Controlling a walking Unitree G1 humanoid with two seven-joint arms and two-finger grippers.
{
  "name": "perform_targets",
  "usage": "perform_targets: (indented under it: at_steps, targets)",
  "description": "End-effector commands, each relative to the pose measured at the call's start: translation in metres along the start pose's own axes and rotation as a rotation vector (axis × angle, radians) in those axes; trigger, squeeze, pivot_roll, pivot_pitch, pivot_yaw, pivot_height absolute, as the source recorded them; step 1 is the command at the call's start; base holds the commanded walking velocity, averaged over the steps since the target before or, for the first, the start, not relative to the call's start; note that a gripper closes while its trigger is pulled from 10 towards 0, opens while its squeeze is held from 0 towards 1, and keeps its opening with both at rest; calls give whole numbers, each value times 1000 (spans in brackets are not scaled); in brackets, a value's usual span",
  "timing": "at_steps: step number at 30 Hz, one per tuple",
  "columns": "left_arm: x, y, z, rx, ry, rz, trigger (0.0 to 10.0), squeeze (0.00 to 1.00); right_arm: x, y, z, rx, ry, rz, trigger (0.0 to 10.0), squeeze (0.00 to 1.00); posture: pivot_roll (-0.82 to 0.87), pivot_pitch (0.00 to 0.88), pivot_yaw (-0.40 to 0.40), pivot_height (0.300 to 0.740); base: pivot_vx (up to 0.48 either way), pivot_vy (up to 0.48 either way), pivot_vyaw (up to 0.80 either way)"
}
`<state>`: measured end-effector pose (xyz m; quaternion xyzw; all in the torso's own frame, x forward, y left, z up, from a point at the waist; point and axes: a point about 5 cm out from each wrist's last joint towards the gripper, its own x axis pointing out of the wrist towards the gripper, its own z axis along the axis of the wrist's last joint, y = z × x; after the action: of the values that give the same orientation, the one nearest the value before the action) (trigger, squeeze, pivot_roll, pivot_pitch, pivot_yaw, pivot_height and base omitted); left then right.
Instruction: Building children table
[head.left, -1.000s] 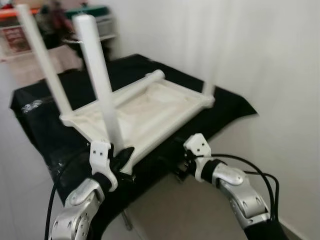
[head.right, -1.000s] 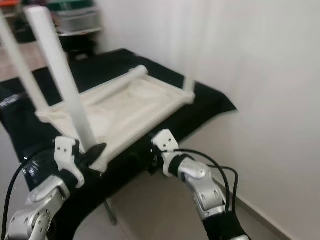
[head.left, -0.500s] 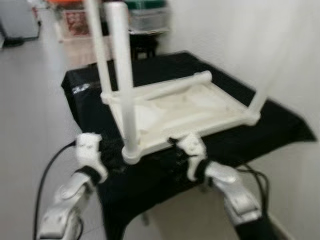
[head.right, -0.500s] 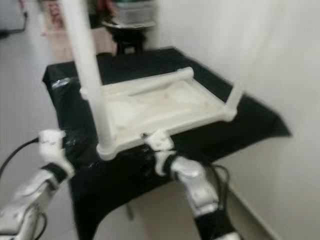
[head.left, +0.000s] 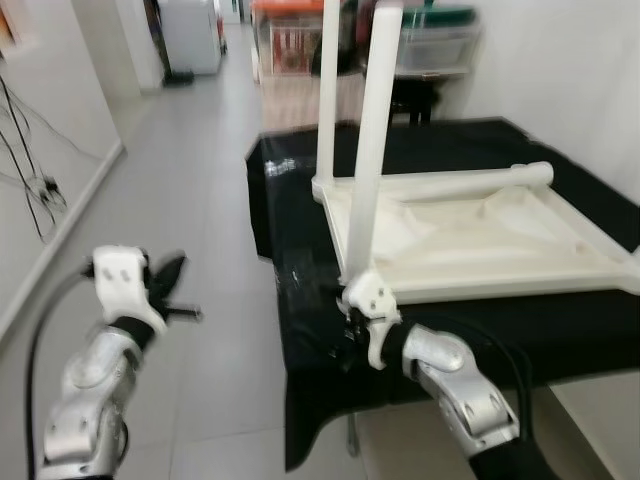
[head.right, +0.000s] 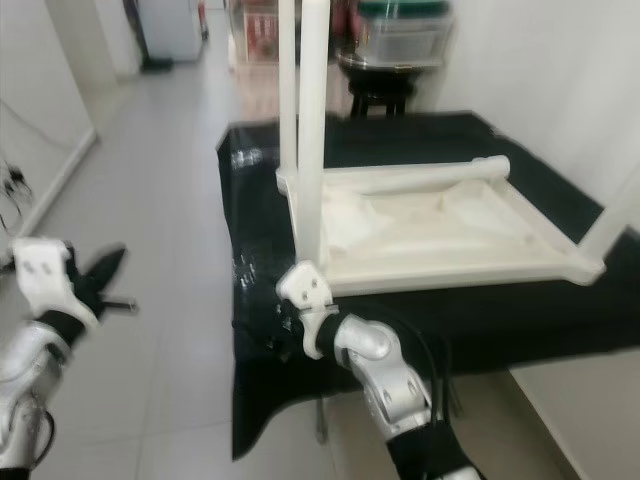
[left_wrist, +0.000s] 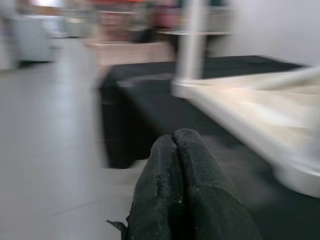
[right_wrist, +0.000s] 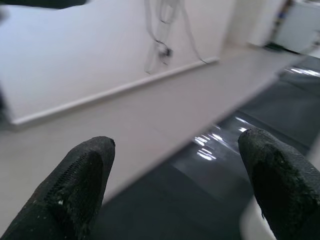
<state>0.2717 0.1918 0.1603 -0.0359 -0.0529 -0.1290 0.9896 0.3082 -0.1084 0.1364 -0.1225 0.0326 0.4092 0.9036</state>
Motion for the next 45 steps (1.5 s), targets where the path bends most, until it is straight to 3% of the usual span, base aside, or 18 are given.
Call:
perform_targets:
  at_steps: [1, 4, 11, 16, 20, 24, 27, 38, 45]
  targets:
    - [0, -9, -4, -17, 15, -39, 10000, 0, -2, -5, -4, 6, 27, -22, 10000, 0, -37, 20, -26, 740, 0, 0, 0]
    - [-3, -21, -12, -38, 39, -82, 10000, 0, -10, -15, -5, -19, 55, 4, 10000, 0, -39, 19, -29, 740, 0, -155, 0]
    - [-5, -32, -17, -89, 54, -116, 10000, 0, -15, -19, -3, -41, 60, 13, 10000, 0, -40, 18, -26, 740, 0, -464, 0]
    - [-5, -33, -19, -82, 67, -116, 10000, 0, -9, -18, -2, -40, 51, -42, 10000, 0, -36, 22, -20, 740, 0, -464, 0]
    - [-5, -31, -20, -89, 70, -104, 10000, 0, -3, -30, -2, -42, 93, -154, 10000, 0, -36, 24, -21, 740, 0, -464, 0]
    - [-4, -30, -20, -83, 65, -82, 10000, 0, 0, -34, 0, -29, 111, -183, 10000, 0, -35, 25, -25, 740, 0, -408, 0]
    - [-2, -25, -20, -97, 59, -31, 10000, 0, 4, -32, 1, -14, 110, -200, 10000, 0, -33, 25, -26, 740, 0, -86, 0]
    - [-7, -24, -20, -62, 62, -10, 10000, 0, 14, -19, -5, 1, 122, -281, 10000, 0, -34, 22, -24, 740, 0, 0, 0]
    - [-7, -28, -19, -62, 49, -42, 10000, 0, 11, -22, 0, 46, 23, -277, 10000, 0, -28, 17, -27, 740, 276, 0, 114]
